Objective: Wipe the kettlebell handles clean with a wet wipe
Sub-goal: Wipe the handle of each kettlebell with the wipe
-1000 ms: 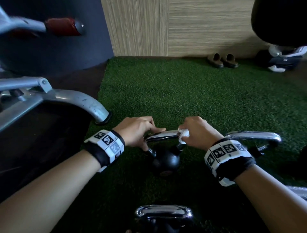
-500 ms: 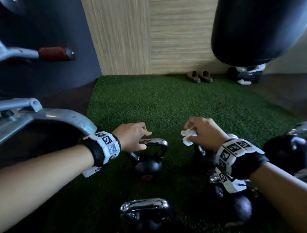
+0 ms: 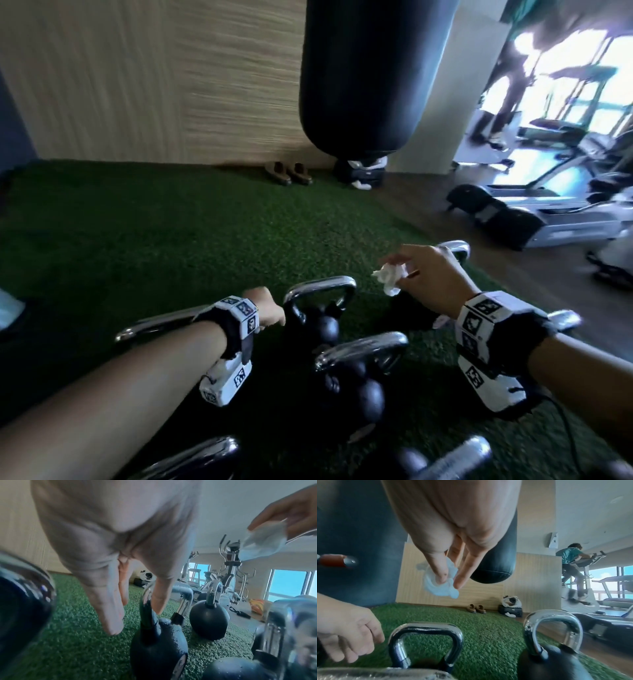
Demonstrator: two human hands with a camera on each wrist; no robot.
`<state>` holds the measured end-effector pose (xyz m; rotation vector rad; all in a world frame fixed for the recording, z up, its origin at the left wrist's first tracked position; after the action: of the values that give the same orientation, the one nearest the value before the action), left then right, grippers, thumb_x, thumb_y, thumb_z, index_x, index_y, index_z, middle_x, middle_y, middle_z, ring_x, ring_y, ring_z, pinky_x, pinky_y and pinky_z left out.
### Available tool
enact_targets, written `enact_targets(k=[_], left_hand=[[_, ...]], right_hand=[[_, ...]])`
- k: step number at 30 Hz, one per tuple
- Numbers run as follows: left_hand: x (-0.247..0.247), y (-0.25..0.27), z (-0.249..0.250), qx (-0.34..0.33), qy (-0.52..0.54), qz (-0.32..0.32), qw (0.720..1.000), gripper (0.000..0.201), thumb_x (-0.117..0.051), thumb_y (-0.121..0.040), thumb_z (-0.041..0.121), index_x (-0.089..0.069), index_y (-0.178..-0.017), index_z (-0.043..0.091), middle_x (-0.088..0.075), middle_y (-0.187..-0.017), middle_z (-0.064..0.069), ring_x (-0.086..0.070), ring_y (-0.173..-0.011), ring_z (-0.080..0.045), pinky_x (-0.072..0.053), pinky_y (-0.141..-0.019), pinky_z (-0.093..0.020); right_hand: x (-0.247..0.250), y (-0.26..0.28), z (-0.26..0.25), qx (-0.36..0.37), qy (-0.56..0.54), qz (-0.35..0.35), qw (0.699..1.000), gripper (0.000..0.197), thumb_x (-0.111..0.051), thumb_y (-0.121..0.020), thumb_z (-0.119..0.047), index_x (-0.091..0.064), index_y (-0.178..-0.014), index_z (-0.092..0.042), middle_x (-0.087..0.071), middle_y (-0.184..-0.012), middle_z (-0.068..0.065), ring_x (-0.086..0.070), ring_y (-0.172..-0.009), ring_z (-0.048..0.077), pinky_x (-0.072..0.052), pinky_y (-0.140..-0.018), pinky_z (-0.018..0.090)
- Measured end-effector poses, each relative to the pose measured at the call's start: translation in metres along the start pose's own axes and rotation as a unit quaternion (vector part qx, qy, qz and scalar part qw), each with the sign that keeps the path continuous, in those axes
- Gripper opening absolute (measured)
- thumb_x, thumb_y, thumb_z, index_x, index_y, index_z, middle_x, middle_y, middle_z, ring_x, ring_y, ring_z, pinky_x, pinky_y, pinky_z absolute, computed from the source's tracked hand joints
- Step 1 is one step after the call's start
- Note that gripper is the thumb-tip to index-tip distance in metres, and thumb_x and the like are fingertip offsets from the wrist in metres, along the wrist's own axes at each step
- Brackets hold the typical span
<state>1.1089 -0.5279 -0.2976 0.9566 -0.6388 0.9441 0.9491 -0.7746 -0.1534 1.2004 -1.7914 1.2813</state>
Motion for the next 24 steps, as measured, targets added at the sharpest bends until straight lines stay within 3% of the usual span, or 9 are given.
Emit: enact_targets(k=[2,6,10,12,14,15,17,21,24], left_hand=[[-0.026,-0.021,-0.004,0.021,0.045,-0.027,0.998,0.030,-0.087,-0.075,0.029,-0.071,-0.082,0.005,-0.071,-0.070,-0.009,-0.075,-0.079,-0.024,-0.063,-0.082,-0.036],[-0.066,-0.049,-0.017,0.051,0.153,-0.068,0.985,0.041,-0.091,-0.074,0.028,-0.063,-0.095,0.006,-0.072,-0.122,-0.019,-0.071,-0.116,-0.033,-0.059,-0.090,-0.039],[-0.084,-0.055,-0.017,0.053,0.182,-0.111,0.976,0.057,-0.092,-0.071,0.035,-0.069,-0.112,0.003,-0.072,-0.122,-0.018,-0.070,-0.117,-0.033,-0.060,-0.090,-0.039],[-0.087,-0.059,-0.014,0.053,0.195,-0.113,0.973,0.060,-0.092,-0.070,0.037,-0.069,-0.114,0.003,-0.069,-0.125,-0.020,-0.068,-0.118,-0.034,-0.057,-0.076,-0.031],[-0.094,-0.064,-0.013,0.064,0.206,-0.114,0.970,0.063,-0.092,-0.071,0.038,-0.068,-0.118,0.003,-0.074,-0.116,-0.021,-0.074,-0.107,-0.032,-0.051,-0.066,-0.026],[-0.096,-0.065,-0.012,0.070,0.213,-0.113,0.968,0.062,-0.092,-0.071,0.038,-0.068,-0.117,0.004,-0.078,-0.095,-0.019,-0.078,-0.086,-0.029,-0.051,-0.062,-0.027],[-0.096,-0.062,-0.012,0.093,0.216,-0.093,0.968,0.057,-0.091,-0.073,0.039,-0.063,-0.111,0.007,-0.056,-0.056,-0.005,-0.053,-0.047,-0.016,-0.044,-0.055,-0.025],[-0.097,-0.049,-0.012,0.092,0.164,-0.084,0.978,0.104,-0.084,-0.073,0.056,-0.034,-0.154,0.016,-0.062,-0.110,-0.003,-0.067,-0.089,-0.016,-0.060,-0.081,-0.033],[-0.101,-0.042,-0.014,0.087,0.174,-0.047,0.980,0.110,-0.082,-0.078,0.056,-0.024,-0.161,0.015,-0.055,-0.144,-0.006,-0.065,-0.117,-0.021,-0.062,-0.091,-0.037]], right_hand=[[0.003,0.001,-0.004,0.003,0.019,-0.016,1.000,0.036,-0.074,-0.072,-0.001,-0.079,-0.096,-0.027,-0.069,-0.080,-0.019,-0.064,-0.075,0.004,-0.041,-0.069,0.009],[0.012,-0.008,-0.016,0.006,0.057,-0.056,0.997,0.033,-0.073,-0.073,-0.001,-0.083,-0.093,-0.025,-0.071,-0.078,-0.016,-0.065,-0.071,0.008,-0.049,-0.071,0.019],[0.019,-0.023,-0.014,-0.011,0.087,-0.105,0.991,0.031,-0.078,-0.075,-0.006,-0.083,-0.094,-0.029,-0.075,-0.084,-0.013,-0.065,-0.073,0.006,-0.051,-0.074,0.016],[0.022,-0.028,-0.010,0.006,0.081,-0.101,0.992,0.027,-0.079,-0.075,-0.003,-0.084,-0.093,-0.023,-0.075,-0.085,-0.011,-0.065,-0.074,0.008,-0.052,-0.075,0.018],[0.023,-0.034,-0.002,0.022,0.078,-0.095,0.992,0.024,-0.079,-0.077,-0.001,-0.083,-0.094,-0.019,-0.072,-0.085,-0.011,-0.063,-0.073,0.006,-0.050,-0.075,0.015],[0.023,-0.037,0.005,0.027,0.080,-0.094,0.992,0.024,-0.079,-0.077,-0.003,-0.083,-0.094,-0.019,-0.069,-0.085,-0.013,-0.061,-0.071,0.003,-0.046,-0.073,0.009],[0.021,-0.043,0.021,0.045,0.094,-0.098,0.990,0.024,-0.079,-0.077,-0.005,-0.083,-0.094,-0.022,-0.068,-0.084,-0.014,-0.058,-0.071,0.000,-0.039,-0.070,0.000],[0.014,-0.057,0.056,0.101,0.097,-0.125,0.982,0.025,-0.075,-0.080,-0.007,-0.082,-0.099,-0.022,-0.078,-0.096,-0.004,-0.061,-0.078,0.005,-0.040,-0.075,0.009],[0.005,-0.064,0.080,0.120,0.043,-0.134,0.983,0.023,-0.074,-0.085,-0.011,-0.080,-0.089,-0.032,-0.078,-0.096,-0.005,-0.067,-0.080,0.007,-0.052,-0.080,0.022]])
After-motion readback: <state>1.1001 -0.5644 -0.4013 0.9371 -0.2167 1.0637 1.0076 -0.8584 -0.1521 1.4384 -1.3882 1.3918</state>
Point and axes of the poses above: each hand's wrist, its own y-axis away from the middle knuckle, its own x-axis out of the back of the hand, z = x × y, the point moved 4 cm from there along -y, towards the middle knuckle
